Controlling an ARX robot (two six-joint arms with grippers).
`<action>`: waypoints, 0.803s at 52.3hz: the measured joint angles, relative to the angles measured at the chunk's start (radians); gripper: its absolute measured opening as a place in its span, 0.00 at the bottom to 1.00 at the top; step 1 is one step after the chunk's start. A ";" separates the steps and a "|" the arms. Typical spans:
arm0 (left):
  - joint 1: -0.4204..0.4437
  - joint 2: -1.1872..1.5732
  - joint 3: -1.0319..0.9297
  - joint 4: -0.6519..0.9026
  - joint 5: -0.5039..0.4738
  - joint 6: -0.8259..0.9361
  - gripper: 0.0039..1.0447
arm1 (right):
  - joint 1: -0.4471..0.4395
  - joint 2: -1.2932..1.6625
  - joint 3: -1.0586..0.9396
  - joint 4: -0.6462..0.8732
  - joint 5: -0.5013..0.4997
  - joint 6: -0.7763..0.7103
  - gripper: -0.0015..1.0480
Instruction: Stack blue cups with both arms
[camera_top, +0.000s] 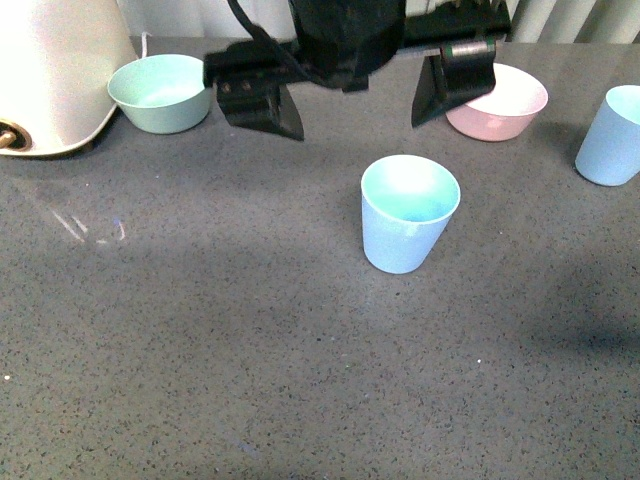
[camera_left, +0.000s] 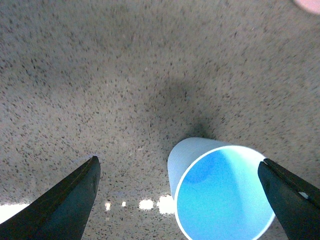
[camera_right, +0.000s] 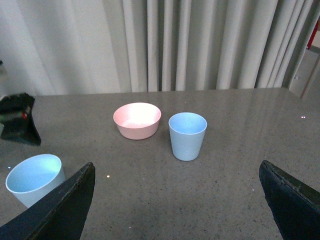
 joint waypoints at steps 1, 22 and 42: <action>0.005 -0.014 -0.006 0.006 0.002 0.003 0.92 | 0.000 0.000 0.000 0.000 0.000 0.000 0.91; 0.225 -0.325 -0.310 0.384 -0.073 0.163 0.87 | 0.000 0.000 0.000 0.000 0.000 0.000 0.91; 0.565 -0.885 -1.134 1.296 0.015 0.602 0.23 | 0.000 0.000 0.000 0.000 0.000 0.000 0.91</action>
